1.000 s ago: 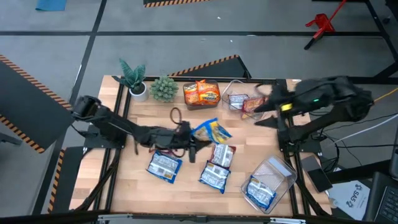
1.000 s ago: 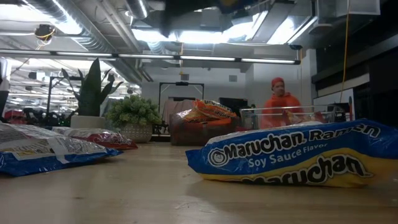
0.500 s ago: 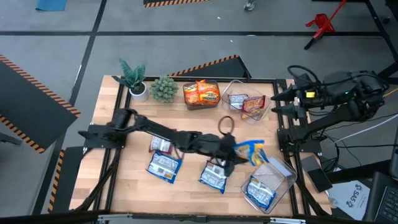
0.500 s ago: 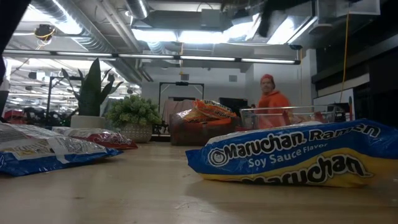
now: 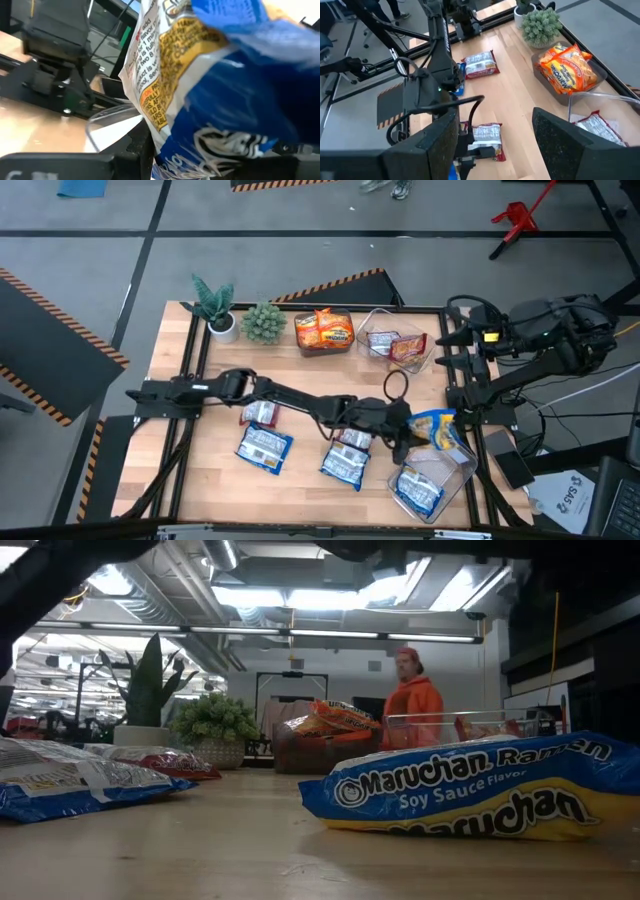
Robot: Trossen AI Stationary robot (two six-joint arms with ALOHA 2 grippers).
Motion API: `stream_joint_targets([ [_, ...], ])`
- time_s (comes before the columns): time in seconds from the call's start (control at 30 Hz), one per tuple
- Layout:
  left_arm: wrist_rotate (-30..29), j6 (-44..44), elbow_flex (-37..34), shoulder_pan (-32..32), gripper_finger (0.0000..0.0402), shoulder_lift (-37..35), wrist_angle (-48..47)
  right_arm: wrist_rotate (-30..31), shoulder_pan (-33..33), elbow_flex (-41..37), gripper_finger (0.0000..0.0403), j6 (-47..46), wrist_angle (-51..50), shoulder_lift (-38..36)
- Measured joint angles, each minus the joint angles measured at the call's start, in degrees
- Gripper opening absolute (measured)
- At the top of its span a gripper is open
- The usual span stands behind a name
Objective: Sort Maruchan noodles
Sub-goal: Put the blue noodle pack into the bottom transparent bin
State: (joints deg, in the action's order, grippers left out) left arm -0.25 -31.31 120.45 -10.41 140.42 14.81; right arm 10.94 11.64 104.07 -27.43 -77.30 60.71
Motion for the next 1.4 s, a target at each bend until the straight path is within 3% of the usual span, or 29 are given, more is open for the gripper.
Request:
stream_joint_targets([
  [0.2, -0.98, -1.6, 3.71, -1.71, 0.0127, 2.76, 0.32, 0.0, 0.0, 0.0, 0.0237, -1.48, -0.78, -0.03],
  [0.47, -8.63, -3.33, 3.76, -4.43, 0.0127, 2.88, 0.28, 2.13, 0.0, 0.0, 0.0237, -1.48, -0.75, -0.09],
  [0.7, -11.21, -19.64, 3.8, -3.58, 0.0128, 7.12, 10.13, 2.82, -0.04, 0.0, 0.0237, -2.43, -0.19, -0.09],
  [0.83, -10.24, -26.14, 6.07, -3.27, 0.0128, 9.23, 9.97, 2.82, -0.02, 0.0, 0.0237, -2.64, -0.21, -0.09],
  [0.93, -8.99, -24.34, 9.32, -3.76, 0.0128, 9.75, 8.27, 3.04, -0.03, 0.0, 0.0237, -2.68, -0.32, -0.09],
  [1.1, -7.27, -11.9, 14.43, -4.72, 0.0128, 9.85, -2.78, 3.59, -0.04, 0.0, 0.0237, -2.37, -0.32, -0.09],
  [1.4, -4.67, -5.46, 13.96, -4.46, 0.015, 10.22, -5.8, 3.61, -0.02, 0.0, 0.0237, -2.31, -0.32, -0.09],
])
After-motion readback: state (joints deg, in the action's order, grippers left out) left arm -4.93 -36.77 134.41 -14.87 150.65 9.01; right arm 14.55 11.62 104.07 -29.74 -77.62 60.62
